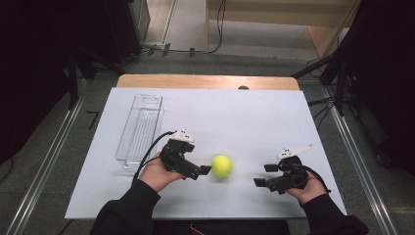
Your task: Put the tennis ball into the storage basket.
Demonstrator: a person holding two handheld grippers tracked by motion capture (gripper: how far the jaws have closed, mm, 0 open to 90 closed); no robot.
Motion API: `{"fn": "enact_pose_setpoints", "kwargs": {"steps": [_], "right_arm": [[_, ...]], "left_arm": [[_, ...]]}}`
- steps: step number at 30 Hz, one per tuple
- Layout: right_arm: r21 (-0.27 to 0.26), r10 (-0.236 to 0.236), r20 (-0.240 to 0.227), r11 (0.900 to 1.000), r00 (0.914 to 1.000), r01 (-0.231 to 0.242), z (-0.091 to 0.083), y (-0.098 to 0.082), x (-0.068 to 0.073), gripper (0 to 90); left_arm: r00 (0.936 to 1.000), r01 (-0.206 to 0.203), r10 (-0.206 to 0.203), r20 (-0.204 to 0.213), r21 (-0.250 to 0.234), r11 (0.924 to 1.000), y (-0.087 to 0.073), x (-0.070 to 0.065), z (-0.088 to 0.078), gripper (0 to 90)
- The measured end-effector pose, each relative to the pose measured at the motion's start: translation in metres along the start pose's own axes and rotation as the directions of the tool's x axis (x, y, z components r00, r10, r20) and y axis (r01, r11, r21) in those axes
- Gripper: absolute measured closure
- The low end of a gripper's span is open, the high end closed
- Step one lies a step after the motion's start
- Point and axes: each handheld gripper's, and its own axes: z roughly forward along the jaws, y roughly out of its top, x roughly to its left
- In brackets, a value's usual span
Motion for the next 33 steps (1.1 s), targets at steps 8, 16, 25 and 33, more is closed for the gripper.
{"fn": "enact_pose_setpoints", "kwargs": {"steps": [8,16,25,33], "right_arm": [[0.003,0.0,0.002,1.0,1.0,0.0,0.0,0.0,0.0,18.6],[0.005,-0.002,0.003,1.0,1.0,0.002,0.0,0.0,0.0,18.6],[0.004,-0.005,0.004,1.0,1.0,0.005,0.0,0.0,0.001,18.6],[0.006,-0.007,0.003,1.0,1.0,0.007,0.0,0.0,0.001,18.6]], "left_arm": [[0.9999,-0.006,0.006,0.016,-0.001,1.0,0.007,0.001,0.003,0.0],[0.9995,-0.023,0.023,0.022,0.007,0.9997,0.016,-0.002,0.008,0.1],[0.999,-0.035,0.035,0.028,0.011,0.9993,0.025,-0.004,0.015,0.1],[0.9984,-0.044,0.044,0.037,0.018,0.9989,0.032,-0.006,0.022,0.1]]}}
